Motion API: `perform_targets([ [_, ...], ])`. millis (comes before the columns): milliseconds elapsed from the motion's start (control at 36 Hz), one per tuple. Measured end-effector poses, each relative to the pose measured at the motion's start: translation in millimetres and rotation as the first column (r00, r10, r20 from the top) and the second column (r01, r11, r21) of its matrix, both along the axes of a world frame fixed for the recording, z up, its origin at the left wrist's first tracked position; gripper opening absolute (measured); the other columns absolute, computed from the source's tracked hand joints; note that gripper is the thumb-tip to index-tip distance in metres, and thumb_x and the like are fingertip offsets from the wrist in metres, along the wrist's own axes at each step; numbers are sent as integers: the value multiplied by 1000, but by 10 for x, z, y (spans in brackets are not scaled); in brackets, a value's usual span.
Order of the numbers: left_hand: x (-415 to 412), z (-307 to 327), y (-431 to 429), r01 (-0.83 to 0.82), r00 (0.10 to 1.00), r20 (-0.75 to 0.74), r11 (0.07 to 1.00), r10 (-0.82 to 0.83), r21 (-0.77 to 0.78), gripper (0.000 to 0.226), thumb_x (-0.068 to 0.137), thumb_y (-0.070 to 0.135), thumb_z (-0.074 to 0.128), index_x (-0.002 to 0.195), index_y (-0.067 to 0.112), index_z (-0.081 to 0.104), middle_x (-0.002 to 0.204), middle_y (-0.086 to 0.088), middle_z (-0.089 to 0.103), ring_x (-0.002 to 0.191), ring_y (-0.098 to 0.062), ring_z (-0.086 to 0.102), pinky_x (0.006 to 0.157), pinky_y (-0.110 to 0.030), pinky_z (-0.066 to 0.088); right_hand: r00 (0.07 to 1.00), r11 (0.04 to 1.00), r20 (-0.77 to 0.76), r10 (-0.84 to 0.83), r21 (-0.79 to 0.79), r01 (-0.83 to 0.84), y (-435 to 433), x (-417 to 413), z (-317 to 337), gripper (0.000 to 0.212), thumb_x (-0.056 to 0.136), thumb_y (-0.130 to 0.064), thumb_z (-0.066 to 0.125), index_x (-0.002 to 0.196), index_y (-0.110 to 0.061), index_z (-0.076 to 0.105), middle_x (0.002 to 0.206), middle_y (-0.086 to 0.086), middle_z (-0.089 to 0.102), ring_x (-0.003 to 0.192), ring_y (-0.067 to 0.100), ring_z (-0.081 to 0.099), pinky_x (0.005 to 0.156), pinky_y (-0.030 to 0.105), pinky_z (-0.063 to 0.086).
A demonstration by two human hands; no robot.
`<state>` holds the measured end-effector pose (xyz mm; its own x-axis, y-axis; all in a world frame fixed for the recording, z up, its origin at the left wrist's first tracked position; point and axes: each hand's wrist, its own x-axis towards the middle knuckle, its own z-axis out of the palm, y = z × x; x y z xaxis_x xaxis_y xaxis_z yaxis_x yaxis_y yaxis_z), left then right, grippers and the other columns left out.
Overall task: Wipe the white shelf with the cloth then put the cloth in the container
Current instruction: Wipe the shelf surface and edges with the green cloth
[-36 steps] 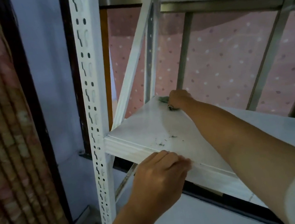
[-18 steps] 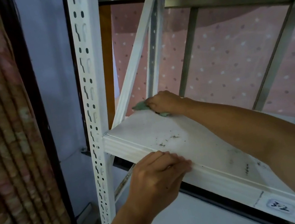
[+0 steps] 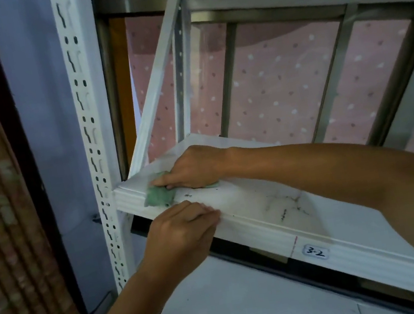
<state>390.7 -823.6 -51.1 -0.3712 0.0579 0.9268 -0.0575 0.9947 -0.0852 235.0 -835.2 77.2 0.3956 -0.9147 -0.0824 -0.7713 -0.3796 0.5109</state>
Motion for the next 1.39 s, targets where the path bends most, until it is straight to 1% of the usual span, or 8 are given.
perform_targets([
  [167,59,49,17,-15,997,77,1000,16,-8,11,93,15,72,95,14,83,97,0,80,85,-16,75,78,-34,63,977,983,-130,167,-55,-175,15,-57,97,47,103,-36,41,149,-35,35,70,-3,47,64,19,56,49,32,40],
  [306,97,83,57,29,995,96,999,-33,44,11,94,12,70,93,11,80,96,-2,78,84,-19,74,74,-36,61,963,958,211,-168,-195,210,224,94,45,53,100,-60,22,149,-41,28,129,-2,60,97,18,56,70,31,40],
  [417,149,84,39,68,994,88,998,-69,19,13,95,10,67,92,8,80,98,-4,77,86,-21,73,78,-35,60,643,759,514,-568,25,651,312,348,-64,77,94,-71,15,148,-21,35,146,11,46,121,30,51,88,38,41],
  [528,296,94,-51,62,998,-25,998,-61,13,13,91,4,70,80,5,76,84,-7,74,74,-25,68,71,-36,58,456,649,609,-649,130,749,345,702,-154,81,95,-69,16,143,-9,43,142,15,49,121,31,51,95,37,39],
  [667,520,83,-281,65,987,-158,990,-45,127,10,87,3,73,77,1,75,79,-9,73,69,-26,67,71,-32,55,443,494,492,-749,-30,869,82,986,-196,66,98,-49,29,142,-3,43,143,20,41,124,33,40,105,42,34],
  [833,722,71,-476,109,978,-196,977,-72,183,25,94,6,62,72,-1,73,72,-13,70,63,-31,64,64,-40,53,291,409,505,-813,140,902,-207,1200,-283,65,92,-40,39,148,-6,34,151,18,35,134,42,34,112,56,23],
  [1056,870,-97,-516,143,983,-140,974,-119,175,28,96,9,61,73,-1,74,72,-12,69,60,-30,64,63,-38,51,438,661,675,-594,98,744,51,929,-546,61,102,-41,15,157,-16,3,164,1,0,149,22,-3,121,42,3],
  [1389,594,83,-109,117,989,-109,982,-102,147,15,89,3,67,76,0,74,75,-13,71,66,-30,65,66,-37,53,449,583,533,-717,107,806,557,696,-499,63,100,-47,7,157,-19,2,163,-1,-6,150,25,-4,120,44,-6],
])
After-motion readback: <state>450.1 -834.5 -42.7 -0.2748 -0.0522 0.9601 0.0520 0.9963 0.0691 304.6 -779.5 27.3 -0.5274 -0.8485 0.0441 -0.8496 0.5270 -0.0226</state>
